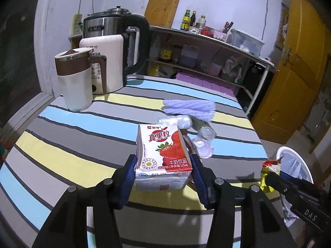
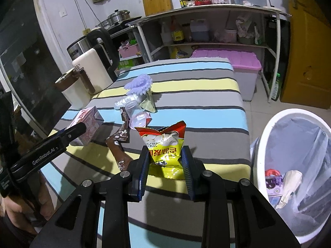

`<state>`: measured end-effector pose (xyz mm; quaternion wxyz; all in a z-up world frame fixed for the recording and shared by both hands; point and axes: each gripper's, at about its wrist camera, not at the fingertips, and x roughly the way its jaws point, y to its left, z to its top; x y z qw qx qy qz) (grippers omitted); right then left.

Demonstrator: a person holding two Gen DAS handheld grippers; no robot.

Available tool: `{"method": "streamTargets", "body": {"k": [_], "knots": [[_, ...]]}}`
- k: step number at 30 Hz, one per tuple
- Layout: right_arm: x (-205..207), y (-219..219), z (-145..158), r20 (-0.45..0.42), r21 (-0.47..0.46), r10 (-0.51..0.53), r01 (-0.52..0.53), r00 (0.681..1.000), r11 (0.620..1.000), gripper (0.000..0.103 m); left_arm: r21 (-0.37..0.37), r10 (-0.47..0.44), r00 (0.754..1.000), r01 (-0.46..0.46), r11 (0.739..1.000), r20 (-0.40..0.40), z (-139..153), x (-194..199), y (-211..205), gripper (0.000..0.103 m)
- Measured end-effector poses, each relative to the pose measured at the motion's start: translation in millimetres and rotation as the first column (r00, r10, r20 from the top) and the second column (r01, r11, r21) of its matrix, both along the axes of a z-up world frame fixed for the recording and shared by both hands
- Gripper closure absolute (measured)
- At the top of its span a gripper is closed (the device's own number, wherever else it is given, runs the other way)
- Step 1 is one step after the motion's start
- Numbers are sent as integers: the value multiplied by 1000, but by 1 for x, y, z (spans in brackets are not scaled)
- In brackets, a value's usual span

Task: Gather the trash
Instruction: 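Carry both items over the trash bin and open both tools to drop them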

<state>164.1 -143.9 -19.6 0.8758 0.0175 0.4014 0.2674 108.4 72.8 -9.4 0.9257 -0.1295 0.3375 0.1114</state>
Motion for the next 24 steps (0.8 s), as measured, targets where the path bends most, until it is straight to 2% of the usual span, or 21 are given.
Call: {"method": "streamTargets", "body": {"k": [14,24], "knots": [[-25,-26,16,41,-3,-44,45,998,999,71,-1,-142,990,142,990,24,12,-19,-44,51],[-38,-59,23,55,-9,-113,113,992,994,71,-6,-272,962,273,962,34,17,-13,-86,51]]}}
